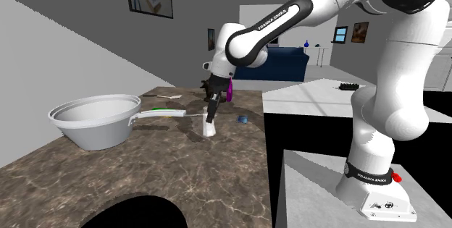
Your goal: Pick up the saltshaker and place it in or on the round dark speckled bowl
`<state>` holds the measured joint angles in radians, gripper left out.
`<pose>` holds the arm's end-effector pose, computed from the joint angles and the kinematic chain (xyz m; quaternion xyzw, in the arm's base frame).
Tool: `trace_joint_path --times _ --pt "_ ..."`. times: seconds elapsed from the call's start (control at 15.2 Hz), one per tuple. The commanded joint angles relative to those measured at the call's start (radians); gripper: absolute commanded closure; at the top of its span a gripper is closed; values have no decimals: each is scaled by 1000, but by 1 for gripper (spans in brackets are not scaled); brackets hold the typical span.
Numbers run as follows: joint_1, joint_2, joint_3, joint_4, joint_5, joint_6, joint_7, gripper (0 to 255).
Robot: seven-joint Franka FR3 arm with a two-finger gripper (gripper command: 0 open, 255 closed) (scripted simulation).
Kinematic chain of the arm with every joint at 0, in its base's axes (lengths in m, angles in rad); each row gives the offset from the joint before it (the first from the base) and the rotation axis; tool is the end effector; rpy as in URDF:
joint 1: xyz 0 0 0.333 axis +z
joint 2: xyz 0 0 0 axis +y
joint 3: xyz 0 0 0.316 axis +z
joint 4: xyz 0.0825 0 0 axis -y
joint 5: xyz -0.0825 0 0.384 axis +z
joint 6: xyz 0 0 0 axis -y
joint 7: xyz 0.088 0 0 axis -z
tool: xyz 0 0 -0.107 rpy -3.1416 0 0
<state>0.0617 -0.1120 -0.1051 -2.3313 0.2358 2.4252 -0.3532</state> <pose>0.5102 -0.0217 0.4031 -0.9880 -0.0727 -0.1173 0.0700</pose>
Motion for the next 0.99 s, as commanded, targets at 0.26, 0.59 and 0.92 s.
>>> trace_joint_path --times 0.26,0.59,0.92 --pt "-5 -38 1 44 -24 -80 26 255" --pt "-8 -64 2 85 -39 -146 44 255" --pt "-11 -85 3 132 -52 -213 60 255"
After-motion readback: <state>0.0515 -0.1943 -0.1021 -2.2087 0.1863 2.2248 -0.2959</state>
